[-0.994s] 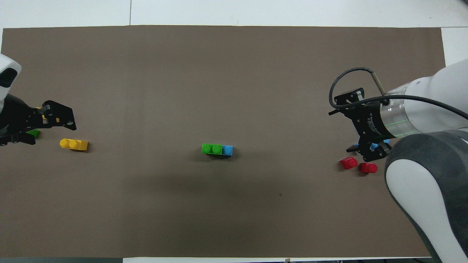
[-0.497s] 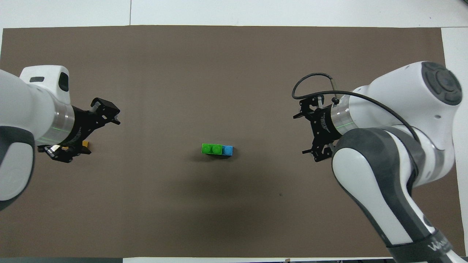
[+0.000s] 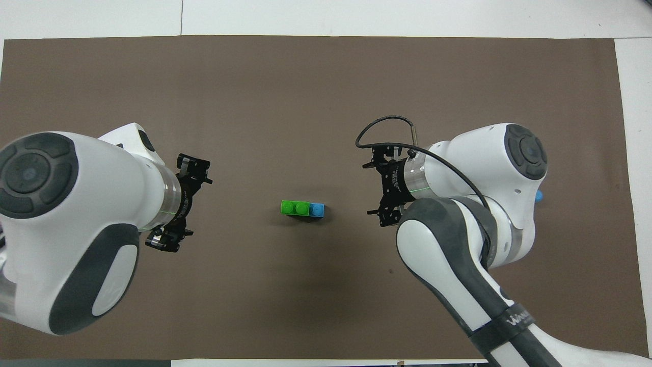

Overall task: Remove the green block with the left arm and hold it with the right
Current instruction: 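Move the left gripper while the right gripper approaches the joined bricks, then grasp the green brick with the left gripper while the right gripper grasps blue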

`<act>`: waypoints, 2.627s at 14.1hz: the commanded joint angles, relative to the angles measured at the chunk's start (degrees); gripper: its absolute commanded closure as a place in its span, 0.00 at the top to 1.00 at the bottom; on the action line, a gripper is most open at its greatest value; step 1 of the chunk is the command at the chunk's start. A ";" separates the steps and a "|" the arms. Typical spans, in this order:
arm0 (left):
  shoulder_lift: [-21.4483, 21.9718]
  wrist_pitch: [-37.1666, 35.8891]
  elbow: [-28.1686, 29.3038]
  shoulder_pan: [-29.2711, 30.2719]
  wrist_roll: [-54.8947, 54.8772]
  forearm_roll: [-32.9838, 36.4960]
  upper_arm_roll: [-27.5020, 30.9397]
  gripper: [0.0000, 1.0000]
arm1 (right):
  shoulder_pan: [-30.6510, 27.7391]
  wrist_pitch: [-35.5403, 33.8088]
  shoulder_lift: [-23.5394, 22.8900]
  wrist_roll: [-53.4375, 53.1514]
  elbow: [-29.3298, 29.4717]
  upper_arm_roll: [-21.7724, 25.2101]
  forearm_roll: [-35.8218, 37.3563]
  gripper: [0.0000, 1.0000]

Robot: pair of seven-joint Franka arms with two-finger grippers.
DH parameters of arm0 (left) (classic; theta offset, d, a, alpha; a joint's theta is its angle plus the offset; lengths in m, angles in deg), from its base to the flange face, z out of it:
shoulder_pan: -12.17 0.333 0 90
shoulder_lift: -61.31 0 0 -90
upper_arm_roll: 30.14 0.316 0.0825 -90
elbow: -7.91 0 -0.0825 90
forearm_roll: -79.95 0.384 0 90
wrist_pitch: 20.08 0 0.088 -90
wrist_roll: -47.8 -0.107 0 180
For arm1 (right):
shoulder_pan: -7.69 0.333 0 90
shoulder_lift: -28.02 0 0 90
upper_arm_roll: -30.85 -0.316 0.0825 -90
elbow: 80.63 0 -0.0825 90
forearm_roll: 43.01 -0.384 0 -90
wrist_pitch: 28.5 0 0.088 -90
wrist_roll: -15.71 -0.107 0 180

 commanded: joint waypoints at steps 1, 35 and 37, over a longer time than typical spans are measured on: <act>-0.85 4.10 2.68 -3.76 8.68 -0.67 0.84 1.00 | 2.45 5.93 0.20 -1.39 -4.23 0.09 -2.04 1.00; -17.30 28.28 9.09 -14.31 40.87 0.03 1.11 1.00 | 12.73 24.13 -11.75 -0.07 -4.86 0.09 -10.66 0.16; -17.30 28.19 8.92 -14.31 40.79 0.03 1.11 1.00 | 12.73 24.13 -11.75 -0.07 -4.86 0.00 -11.01 0.00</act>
